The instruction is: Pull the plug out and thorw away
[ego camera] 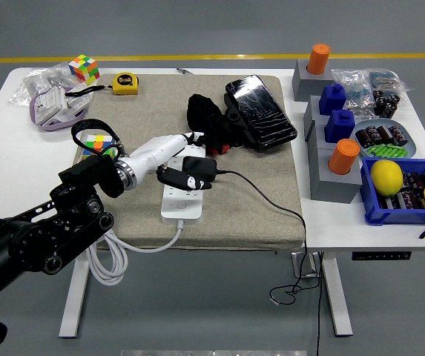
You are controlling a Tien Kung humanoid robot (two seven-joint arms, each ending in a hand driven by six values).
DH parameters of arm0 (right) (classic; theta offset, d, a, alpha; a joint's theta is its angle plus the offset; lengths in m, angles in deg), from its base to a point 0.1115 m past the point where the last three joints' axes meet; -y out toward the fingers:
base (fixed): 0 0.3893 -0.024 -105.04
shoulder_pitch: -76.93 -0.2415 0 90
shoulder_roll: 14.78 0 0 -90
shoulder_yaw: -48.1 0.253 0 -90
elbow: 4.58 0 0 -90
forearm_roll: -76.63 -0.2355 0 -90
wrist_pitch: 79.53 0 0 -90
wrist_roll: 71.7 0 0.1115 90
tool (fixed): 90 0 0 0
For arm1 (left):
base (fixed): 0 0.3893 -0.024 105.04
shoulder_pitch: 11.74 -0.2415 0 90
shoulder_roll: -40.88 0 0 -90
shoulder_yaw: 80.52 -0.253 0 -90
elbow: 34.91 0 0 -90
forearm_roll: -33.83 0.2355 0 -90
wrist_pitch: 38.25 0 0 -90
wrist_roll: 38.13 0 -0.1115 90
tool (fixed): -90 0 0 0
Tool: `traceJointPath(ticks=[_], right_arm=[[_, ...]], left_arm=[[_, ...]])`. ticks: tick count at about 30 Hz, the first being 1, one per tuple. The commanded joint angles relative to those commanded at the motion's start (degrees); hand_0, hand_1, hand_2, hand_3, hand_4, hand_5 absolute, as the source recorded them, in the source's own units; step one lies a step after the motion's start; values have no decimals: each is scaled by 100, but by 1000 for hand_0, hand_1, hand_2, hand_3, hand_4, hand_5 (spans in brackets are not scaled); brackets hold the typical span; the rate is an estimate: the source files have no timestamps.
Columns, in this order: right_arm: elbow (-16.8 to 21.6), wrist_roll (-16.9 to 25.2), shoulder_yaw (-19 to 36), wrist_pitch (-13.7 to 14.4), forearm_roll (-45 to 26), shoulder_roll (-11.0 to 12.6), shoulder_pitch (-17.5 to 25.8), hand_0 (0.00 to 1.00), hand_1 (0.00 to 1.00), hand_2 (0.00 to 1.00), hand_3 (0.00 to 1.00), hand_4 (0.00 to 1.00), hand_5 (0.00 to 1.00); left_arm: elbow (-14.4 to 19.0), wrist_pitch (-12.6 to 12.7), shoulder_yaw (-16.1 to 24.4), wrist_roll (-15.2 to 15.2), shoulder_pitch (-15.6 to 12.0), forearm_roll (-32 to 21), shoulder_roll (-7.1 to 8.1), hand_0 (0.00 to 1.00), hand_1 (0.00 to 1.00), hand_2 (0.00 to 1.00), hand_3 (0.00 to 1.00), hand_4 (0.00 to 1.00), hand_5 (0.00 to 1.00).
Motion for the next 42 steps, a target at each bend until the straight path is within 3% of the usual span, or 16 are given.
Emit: traceJointPath(ticks=[2, 3, 8, 9, 14, 15, 20, 21, 26, 27, 32, 33, 37, 42], right_arm=[[4, 4, -3, 5, -4, -1, 2, 573, 660, 673, 565, 960, 477], [6, 8, -4, 11, -6, -2, -2, 574, 660, 671, 565, 959, 477], [9, 15, 17, 19, -7, -12, -19, 574, 660, 671, 565, 959, 477], [5, 13, 29, 17, 1, -14, -18, 574, 660, 671, 565, 959, 477], [-2, 7, 68, 10, 16, -17, -5, 574, 660, 671, 565, 959, 477], [-2, 6, 69, 9, 17, -16, -3, 574, 660, 670, 565, 960, 477], [0, 9, 59, 11, 14, -17, 2, 574, 660, 670, 565, 960, 477], [2, 11, 53, 13, 12, -16, -1, 574, 660, 671, 565, 960, 477], [11, 22, 34, 24, -1, -11, -15, 574, 660, 671, 565, 960, 477], [10, 22, 38, 23, 0, -14, -15, 574, 660, 671, 565, 959, 477], [-4, 16, 73, 16, 20, -17, -2, 574, 660, 671, 565, 959, 477], [-1, 17, 72, 15, 18, -14, 1, 574, 660, 671, 565, 960, 476], [0, 19, 83, 20, 23, -13, 7, 574, 660, 671, 565, 960, 476], [8, 29, 73, 29, 15, -17, 3, 574, 660, 671, 564, 960, 476]], left_arm=[[-70, 7, -45, 1, 53, 27, -31, 757, 864, 831, 892, 947, 234], [-155, 11, -88, 4, 114, 22, -63, 740, 820, 794, 855, 912, 116], [-502, -31, -326, -18, 383, 68, -154, 740, 820, 794, 855, 912, 116], [-553, -29, -361, -18, 415, 49, -167, 736, 764, 736, 786, 896, 61], [-711, 7, -460, -15, 495, -37, -212, 736, 764, 736, 786, 896, 61], [-725, 11, -473, -16, 503, -51, -217, 644, 695, 613, 632, 874, 10], [-853, 135, -556, 17, 586, -207, -283, 644, 695, 613, 632, 874, 10], [-876, 154, -570, 23, 604, -231, -294, 493, 568, 557, 574, 845, 2], [-1005, 141, -659, -3, 703, -317, -342, 493, 568, 557, 574, 845, 2], [-1016, 76, -671, -44, 714, -324, -346, 429, 535, 544, 572, 831, 2], [-1019, -46, -700, -94, 742, -289, -340, 429, 535, 544, 572, 831, 2], [-1013, -12, -697, -50, 740, -281, -335, 373, 482, 476, 565, 795, 2], [-925, 182, -652, 151, 716, -225, -317, 373, 482, 476, 565, 795, 2], [-786, 239, -580, 232, 715, -165, -314, 374, 462, 447, 563, 789, 2]])
